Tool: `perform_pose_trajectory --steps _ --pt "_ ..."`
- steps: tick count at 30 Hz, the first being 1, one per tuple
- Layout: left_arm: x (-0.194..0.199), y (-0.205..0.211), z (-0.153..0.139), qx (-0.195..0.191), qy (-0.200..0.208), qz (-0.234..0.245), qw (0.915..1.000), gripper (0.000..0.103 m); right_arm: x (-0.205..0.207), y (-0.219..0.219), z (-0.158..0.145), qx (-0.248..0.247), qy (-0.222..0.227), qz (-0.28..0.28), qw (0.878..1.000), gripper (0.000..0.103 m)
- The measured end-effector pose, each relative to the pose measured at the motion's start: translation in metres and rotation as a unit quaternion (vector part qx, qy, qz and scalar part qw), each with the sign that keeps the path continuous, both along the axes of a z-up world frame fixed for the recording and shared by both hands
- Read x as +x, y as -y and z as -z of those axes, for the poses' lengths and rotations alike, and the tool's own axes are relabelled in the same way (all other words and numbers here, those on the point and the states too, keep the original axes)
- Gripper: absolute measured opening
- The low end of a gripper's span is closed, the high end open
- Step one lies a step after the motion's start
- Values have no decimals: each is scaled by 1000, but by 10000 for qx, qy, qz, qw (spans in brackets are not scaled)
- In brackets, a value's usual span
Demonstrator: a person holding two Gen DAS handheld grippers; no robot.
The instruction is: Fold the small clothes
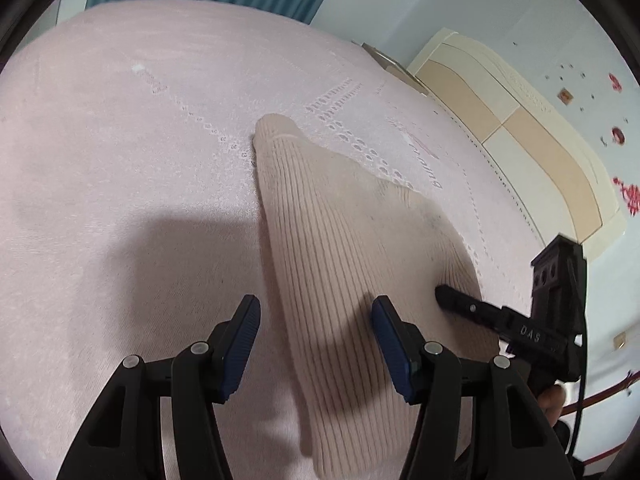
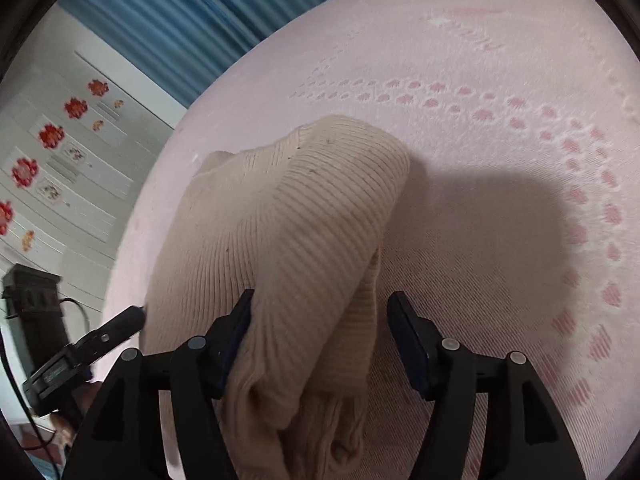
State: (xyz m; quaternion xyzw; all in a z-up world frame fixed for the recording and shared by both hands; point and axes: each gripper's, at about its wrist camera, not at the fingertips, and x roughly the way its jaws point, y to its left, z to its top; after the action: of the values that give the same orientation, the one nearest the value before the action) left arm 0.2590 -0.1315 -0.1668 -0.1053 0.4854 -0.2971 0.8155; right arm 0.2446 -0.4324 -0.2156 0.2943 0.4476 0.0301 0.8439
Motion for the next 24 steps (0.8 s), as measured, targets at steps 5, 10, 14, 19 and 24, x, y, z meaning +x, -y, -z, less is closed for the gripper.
perform_pose_trajectory --steps 5,10,14,19,24 --pt "1 -9 4 -54 23 -48 10000 56 15 -2 7 96 22 -186 9998 63" --pt "-8 -36 2 25 116 -209 9997 56 17 0 6 516 95 -283 9982 39" --pt "-12 -64 1 -61 95 -428 9990 56 11 -14 -27 416 369 -282 9981 33" --pt "-21 -109 -2 -90 59 -768 9970 56 21 -59 -88 65 559 -216 9982 28" --pt "-30 -154 -9 29 107 -1134 9935 56 42 -119 -130 -509 583 -299 9966 27"
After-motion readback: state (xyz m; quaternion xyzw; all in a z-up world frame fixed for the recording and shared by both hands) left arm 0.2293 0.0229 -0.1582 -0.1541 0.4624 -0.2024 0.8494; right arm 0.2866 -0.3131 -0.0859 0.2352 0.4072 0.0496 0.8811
